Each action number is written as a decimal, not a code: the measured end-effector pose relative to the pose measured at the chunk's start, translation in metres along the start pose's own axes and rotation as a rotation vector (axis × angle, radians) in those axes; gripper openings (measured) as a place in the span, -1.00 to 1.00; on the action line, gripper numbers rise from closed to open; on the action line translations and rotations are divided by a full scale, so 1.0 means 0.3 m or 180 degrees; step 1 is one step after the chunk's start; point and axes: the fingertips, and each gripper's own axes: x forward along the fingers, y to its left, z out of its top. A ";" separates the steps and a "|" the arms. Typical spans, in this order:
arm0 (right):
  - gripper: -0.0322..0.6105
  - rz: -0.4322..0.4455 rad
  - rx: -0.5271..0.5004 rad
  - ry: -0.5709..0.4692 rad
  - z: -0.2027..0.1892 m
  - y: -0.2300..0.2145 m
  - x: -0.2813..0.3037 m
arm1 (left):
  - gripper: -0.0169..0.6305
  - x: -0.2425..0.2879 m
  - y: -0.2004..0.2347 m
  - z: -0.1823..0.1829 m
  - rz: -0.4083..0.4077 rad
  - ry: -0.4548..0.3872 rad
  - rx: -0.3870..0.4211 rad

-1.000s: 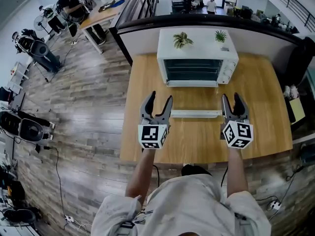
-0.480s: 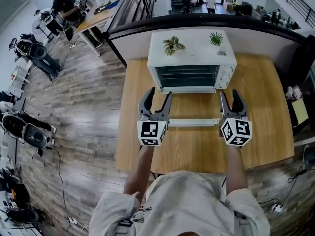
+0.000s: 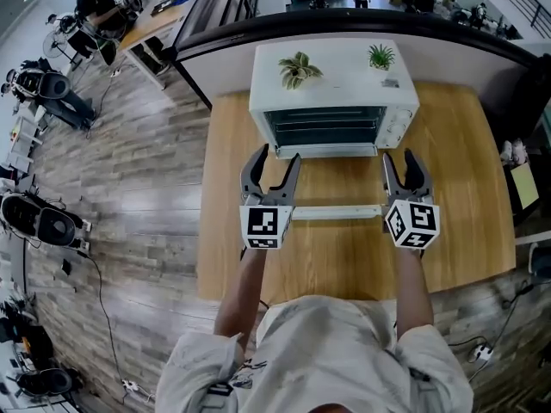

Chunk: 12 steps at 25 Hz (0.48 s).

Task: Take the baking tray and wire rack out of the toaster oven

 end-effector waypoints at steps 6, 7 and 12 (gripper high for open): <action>-0.18 -0.0022 -0.0008 0.0158 -0.061 -0.001 0.030 | -0.14 0.020 0.008 -0.050 -0.0046 0.0061 -0.0153; -0.18 -0.0019 0.0014 0.0173 -0.071 0.003 0.037 | -0.14 0.023 0.012 -0.060 -0.0050 0.0065 -0.0222; -0.18 0.0092 0.0355 0.0292 -0.123 0.029 0.075 | -0.14 0.035 0.044 -0.123 -0.0022 0.0104 -0.0912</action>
